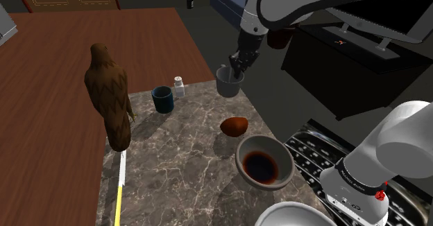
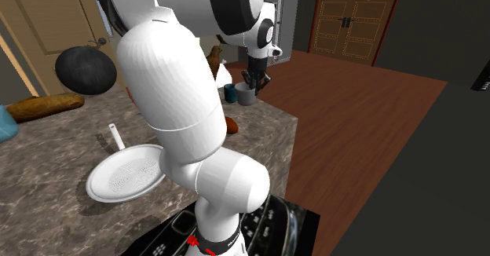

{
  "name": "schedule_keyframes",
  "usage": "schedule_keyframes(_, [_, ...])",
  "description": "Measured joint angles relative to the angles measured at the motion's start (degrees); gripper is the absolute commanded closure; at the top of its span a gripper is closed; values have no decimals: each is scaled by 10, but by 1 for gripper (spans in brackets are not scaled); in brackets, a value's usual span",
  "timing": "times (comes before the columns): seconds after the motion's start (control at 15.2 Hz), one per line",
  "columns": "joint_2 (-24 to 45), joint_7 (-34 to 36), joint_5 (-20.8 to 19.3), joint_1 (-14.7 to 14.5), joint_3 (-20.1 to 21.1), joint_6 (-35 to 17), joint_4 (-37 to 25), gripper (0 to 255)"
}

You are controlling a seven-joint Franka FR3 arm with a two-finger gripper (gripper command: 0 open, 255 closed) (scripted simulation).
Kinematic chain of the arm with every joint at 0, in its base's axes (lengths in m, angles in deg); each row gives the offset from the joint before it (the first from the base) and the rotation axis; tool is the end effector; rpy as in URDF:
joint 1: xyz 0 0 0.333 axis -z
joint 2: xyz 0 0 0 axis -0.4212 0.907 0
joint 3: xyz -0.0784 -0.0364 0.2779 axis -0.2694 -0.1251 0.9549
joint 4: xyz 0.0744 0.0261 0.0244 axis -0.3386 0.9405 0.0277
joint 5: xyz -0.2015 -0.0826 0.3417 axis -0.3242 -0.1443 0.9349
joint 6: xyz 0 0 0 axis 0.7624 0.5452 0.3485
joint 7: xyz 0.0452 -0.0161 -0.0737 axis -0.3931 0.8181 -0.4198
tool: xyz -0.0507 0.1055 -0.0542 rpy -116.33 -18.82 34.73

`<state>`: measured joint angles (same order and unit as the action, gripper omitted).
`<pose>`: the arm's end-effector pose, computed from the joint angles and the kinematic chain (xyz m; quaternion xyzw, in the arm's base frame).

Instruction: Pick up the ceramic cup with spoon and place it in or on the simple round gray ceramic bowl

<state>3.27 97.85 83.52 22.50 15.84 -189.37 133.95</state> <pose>0.4871 0.1223 0.4109 -0.9978 0.0107 -0.0369 0.0534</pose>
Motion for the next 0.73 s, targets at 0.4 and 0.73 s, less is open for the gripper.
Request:
schedule_keyframes(0.4, [-11, 5, -2, 1, -2, 47, -37, 255])
schedule_keyframes(0.73, [-41, 13, 2, -4, 1, 74, -34, 255])
